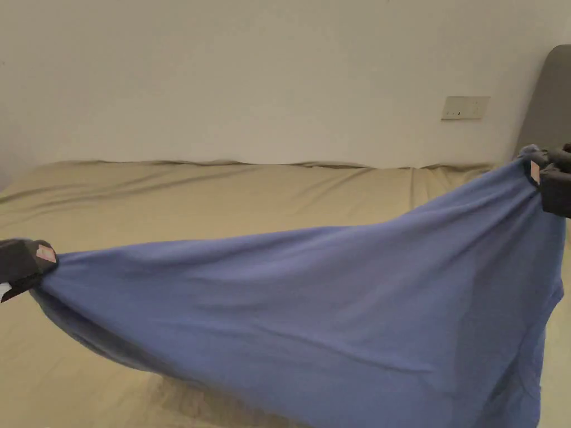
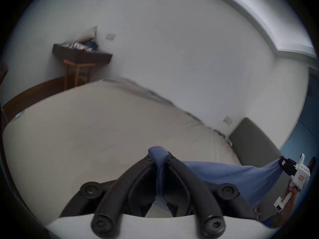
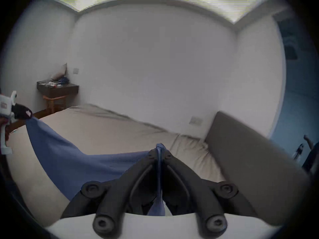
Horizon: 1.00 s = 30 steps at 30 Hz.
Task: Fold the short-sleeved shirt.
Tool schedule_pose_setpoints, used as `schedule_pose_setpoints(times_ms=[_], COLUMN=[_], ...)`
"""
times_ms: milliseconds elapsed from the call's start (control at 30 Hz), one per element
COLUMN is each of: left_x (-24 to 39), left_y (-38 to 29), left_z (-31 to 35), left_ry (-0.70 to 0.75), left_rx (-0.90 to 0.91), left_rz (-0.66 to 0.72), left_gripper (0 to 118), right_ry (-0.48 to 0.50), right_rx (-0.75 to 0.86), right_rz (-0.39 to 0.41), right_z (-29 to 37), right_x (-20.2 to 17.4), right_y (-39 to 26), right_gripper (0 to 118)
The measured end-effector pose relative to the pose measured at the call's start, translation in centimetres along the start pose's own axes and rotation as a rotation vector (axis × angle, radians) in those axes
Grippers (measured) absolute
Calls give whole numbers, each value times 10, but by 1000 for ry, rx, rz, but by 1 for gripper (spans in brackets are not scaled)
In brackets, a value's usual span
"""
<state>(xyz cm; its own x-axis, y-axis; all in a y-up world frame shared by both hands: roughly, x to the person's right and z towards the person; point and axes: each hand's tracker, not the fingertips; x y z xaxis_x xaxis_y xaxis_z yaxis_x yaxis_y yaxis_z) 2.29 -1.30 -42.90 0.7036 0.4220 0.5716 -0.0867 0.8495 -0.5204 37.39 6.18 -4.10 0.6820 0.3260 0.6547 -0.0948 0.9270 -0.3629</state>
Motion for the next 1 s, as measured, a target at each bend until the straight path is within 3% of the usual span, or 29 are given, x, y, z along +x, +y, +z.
schedule_pose_setpoints(times_ms=[67,133,233,467,567,1000], left_x=[33,59,90,115,125,132], left_y=[34,71,125,228,248,261], left_z=[-5,-14,-33,-67,-84,-155], left_ry=[-31,-84,-33,0,35,115], left_rx=[75,95,141,197,193,116], left_rz=[-82,-80,-149,-100,-117,-124], left_gripper=[2,2,2,2,2,2], right_ry=[-48,-79,-131,-201,-176,-157], right_rx=[42,45,37,-5,-42,-150], right_rz=[18,20,19,2,-47,-32], right_z=[3,-3,-18,-69,-101,-202], right_x=[9,20,35,74,84,77], right_y=[31,60,102,179,198,214], right_gripper=[5,5,5,5,5,5])
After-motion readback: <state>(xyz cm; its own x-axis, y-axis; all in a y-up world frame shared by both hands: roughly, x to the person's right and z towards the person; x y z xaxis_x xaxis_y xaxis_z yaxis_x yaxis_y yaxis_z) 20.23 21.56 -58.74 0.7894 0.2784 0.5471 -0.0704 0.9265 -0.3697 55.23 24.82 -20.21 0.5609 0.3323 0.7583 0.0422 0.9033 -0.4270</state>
